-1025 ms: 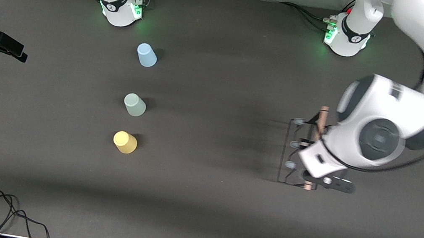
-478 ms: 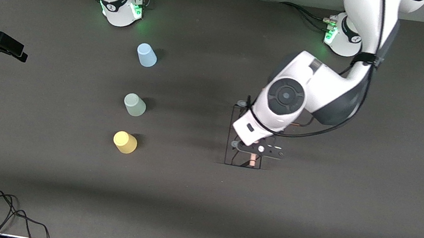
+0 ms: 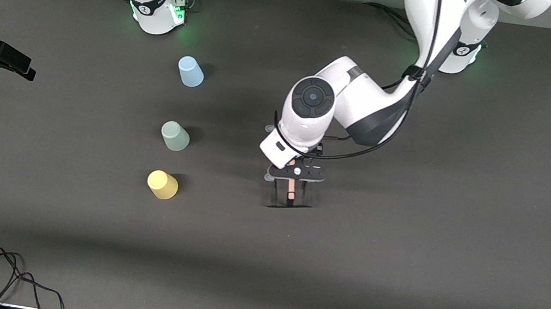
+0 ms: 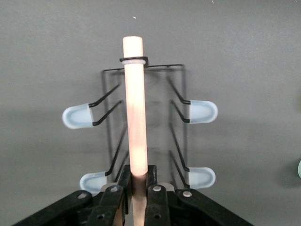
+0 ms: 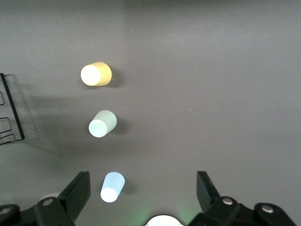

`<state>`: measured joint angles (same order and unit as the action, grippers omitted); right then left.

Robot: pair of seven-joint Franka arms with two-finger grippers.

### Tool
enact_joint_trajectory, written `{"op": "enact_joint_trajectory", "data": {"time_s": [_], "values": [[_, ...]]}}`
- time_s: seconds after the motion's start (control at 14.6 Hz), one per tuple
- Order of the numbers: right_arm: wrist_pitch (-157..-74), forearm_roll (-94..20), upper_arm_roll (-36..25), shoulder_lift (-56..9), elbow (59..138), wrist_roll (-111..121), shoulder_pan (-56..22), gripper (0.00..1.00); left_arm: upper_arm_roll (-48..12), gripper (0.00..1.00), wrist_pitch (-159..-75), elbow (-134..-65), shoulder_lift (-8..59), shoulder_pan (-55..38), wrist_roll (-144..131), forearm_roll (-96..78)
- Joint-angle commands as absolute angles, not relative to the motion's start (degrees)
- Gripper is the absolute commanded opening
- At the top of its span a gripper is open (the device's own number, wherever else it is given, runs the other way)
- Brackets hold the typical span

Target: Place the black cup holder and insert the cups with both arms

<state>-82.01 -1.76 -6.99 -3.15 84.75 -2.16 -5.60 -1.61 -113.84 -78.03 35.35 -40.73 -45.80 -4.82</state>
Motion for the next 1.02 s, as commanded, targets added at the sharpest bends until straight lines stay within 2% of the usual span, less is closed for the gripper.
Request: {"op": "enact_joint_trajectory", "data": {"time_s": [0.0, 0.41, 0.75, 0.89, 0.96], "values": [[-81.4, -1.7, -7.0, -3.3, 84.3, -1.5, -5.7, 1.0, -0.4, 0.0, -113.6, -77.2, 34.5, -42.4, -47.0, -5.1], [-81.6, -2.5, -6.5, -2.5, 86.9, -2.6, -6.1, 1.0, -0.4, 0.0, -114.8, -77.7, 35.2, -43.1, -46.8, -4.6], [-83.1, -2.5, -6.6, -2.5, 89.0, -10.2, -11.1, 1.0, -0.4, 0.0, -114.8, -77.7, 35.3, -42.6, -45.9, -4.6], [-85.0, -2.5, -6.6, -2.4, 91.0, -15.3, -13.8, 0.99, -0.4, 0.24, -114.4, -77.6, 35.4, -42.6, -45.5, -4.6], [-86.3, -2.5, -6.6, -2.2, 92.4, -17.3, -15.3, 1.0, -0.4, 0.3, -114.3, -77.7, 35.5, -42.6, -45.5, -4.6]]}}
